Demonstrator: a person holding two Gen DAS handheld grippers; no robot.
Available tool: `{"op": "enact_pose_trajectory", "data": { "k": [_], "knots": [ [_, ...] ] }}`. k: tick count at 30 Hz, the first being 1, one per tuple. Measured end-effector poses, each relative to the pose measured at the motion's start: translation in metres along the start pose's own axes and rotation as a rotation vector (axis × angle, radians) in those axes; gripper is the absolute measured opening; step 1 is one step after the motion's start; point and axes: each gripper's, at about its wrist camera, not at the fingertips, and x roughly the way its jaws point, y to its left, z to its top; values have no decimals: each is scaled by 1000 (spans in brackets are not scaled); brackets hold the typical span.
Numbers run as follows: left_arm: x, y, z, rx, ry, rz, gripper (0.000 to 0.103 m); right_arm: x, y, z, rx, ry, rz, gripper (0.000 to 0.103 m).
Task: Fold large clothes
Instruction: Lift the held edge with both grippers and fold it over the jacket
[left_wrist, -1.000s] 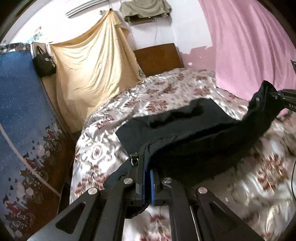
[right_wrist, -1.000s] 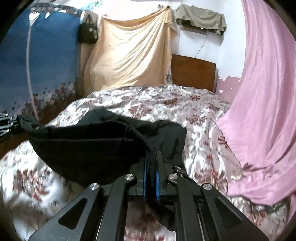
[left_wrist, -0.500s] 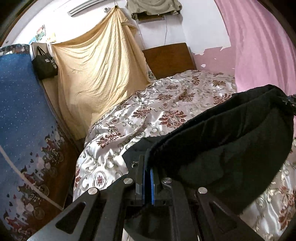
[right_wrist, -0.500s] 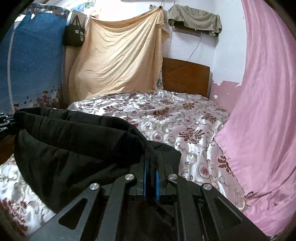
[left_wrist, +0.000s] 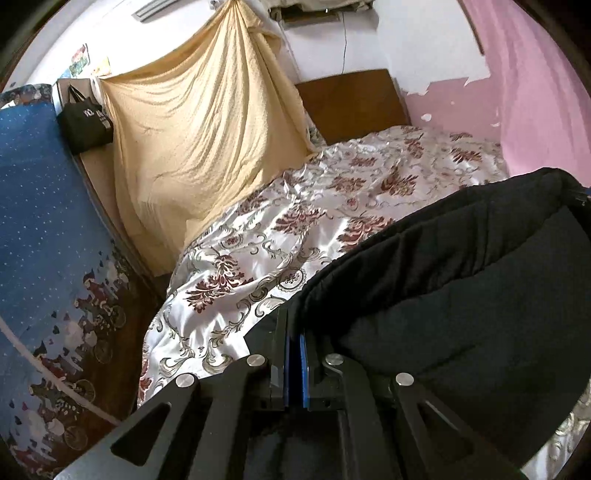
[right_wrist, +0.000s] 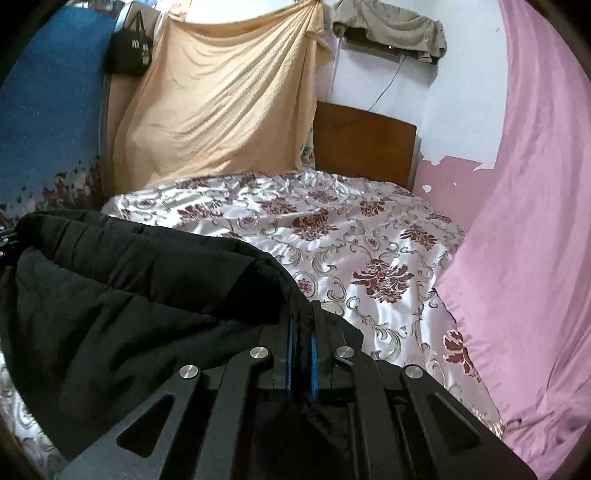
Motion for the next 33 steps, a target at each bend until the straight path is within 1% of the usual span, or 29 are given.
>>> {"op": "enact_pose_trajectory", "data": {
  "k": [4, 9, 13, 16, 21, 25, 31, 33],
  "knots": [
    [31, -4, 4, -8, 37, 5, 5, 35, 9, 7, -33, 30, -23, 7],
    [59, -8, 6, -13, 67, 11, 5, 66, 14, 10, -45, 55, -39, 7],
    [78, -10, 7, -24, 90, 4, 5, 86, 16, 5, -41, 83, -42, 7],
    [90, -12, 9, -28, 112, -3, 5, 97, 17, 1, -37, 103, -41, 7],
    [109, -17, 13, -3, 143, 2, 5, 119, 18, -1, -44, 131, -36, 7],
    [124, -21, 13, -9, 171, -1, 5, 134, 20, -4, -44, 160, -31, 7],
    [138, -22, 9, -57, 211, -29, 7, 145, 22, -10, -39, 179, -25, 7],
    [139, -20, 9, -76, 211, -42, 8, 145, 21, -10, -36, 173, -18, 10]
  ]
}}
